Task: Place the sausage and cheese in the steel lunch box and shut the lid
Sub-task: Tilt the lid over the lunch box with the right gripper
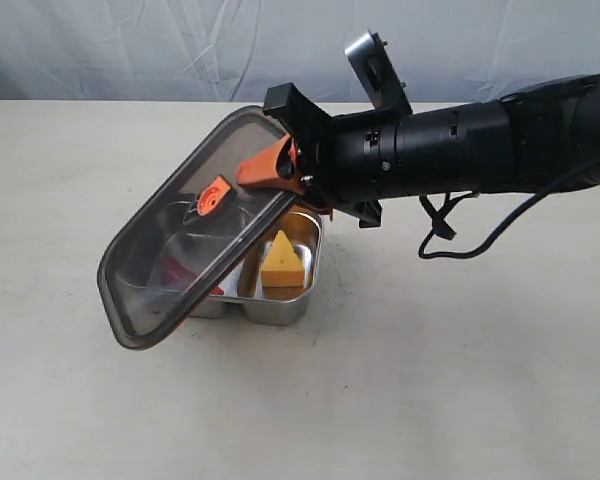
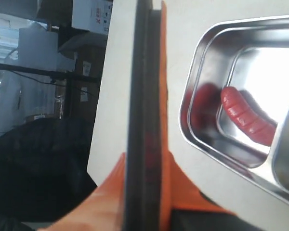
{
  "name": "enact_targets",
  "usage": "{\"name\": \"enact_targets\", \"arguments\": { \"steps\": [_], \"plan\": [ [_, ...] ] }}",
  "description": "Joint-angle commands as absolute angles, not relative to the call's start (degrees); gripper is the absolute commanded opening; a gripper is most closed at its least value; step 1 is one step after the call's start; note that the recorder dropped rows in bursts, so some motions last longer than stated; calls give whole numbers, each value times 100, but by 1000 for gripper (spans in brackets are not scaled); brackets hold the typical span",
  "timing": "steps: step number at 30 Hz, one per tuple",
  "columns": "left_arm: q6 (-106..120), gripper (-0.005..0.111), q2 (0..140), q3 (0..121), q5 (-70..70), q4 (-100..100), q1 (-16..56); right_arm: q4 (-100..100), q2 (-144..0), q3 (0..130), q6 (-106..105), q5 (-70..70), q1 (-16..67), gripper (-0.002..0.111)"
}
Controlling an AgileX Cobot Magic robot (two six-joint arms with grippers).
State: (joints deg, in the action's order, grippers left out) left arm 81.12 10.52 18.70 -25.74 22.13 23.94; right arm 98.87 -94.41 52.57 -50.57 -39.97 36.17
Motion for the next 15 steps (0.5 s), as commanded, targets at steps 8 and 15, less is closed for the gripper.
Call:
{"name": "enact_targets", "arguments": {
  "steps": [8,15],
  "plan": [
    [5914,58,631,1884,-2028,631,2421,9995,-8299,4868,-4565,-1798,3994,-1],
    [4722,57,410,1884,-1958,-344,2421,9995,-8144,4868,-4304,-1368,4410,-1]
  ]
}}
